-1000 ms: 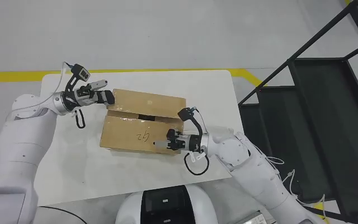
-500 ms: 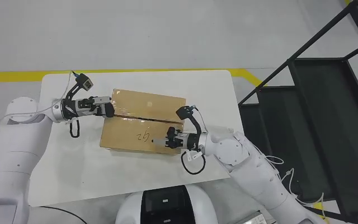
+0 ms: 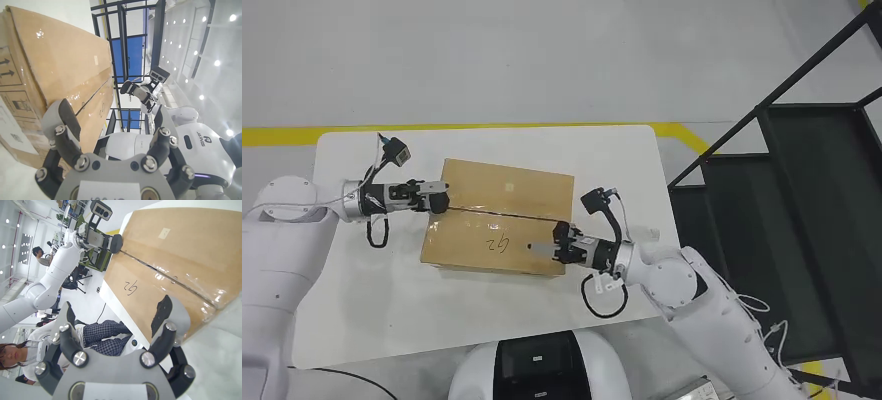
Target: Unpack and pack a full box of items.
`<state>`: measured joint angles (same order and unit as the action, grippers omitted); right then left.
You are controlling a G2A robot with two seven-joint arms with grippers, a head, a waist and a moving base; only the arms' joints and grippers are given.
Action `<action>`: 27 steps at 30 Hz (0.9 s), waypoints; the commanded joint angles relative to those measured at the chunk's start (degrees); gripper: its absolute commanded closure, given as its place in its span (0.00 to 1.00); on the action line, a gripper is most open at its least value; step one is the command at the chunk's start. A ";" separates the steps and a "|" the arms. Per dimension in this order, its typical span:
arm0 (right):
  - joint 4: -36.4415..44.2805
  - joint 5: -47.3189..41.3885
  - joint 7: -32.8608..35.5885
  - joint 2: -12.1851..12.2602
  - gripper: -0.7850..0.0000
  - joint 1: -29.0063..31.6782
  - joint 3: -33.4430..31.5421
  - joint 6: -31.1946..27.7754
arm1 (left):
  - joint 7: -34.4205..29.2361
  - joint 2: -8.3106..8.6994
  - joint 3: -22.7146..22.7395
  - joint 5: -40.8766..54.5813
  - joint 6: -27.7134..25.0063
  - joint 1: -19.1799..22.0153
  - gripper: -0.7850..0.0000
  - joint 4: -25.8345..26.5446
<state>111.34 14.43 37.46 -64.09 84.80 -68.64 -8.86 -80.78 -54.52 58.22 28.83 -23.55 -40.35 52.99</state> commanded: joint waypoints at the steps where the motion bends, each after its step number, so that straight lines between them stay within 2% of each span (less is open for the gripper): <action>1: 0.74 -0.11 -0.63 0.42 0.00 3.02 -2.49 -0.32 | 0.45 0.04 -0.15 -0.75 -0.41 0.09 0.00 -0.08; 6: -0.36 -2.36 -2.51 1.03 0.00 9.03 -6.45 -1.28 | 0.45 0.04 -0.15 -0.75 -0.41 0.09 0.00 -0.08; 10: -4.45 -5.01 -2.92 0.94 0.00 9.94 -5.73 -2.47 | 0.45 0.04 -0.15 -0.75 -0.41 0.09 0.00 -0.08; 15: -12.12 -11.03 -4.09 0.18 0.00 7.70 -2.35 -6.10 | 0.45 0.04 -0.15 -0.75 -0.41 0.09 0.00 -0.08; 21: -23.19 -19.17 -6.23 -1.35 0.00 1.57 2.18 -12.72 | 0.45 0.04 -0.15 -0.75 -0.41 0.09 0.00 -0.08; 27: -30.79 -23.96 -6.70 -2.70 0.00 -3.45 5.70 -14.37 | 0.45 0.04 -0.15 -0.75 -0.41 0.09 0.00 -0.08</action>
<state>81.60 -8.90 30.91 -66.62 82.00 -63.33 -22.79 -80.33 -54.48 58.08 28.08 -23.96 -40.27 52.92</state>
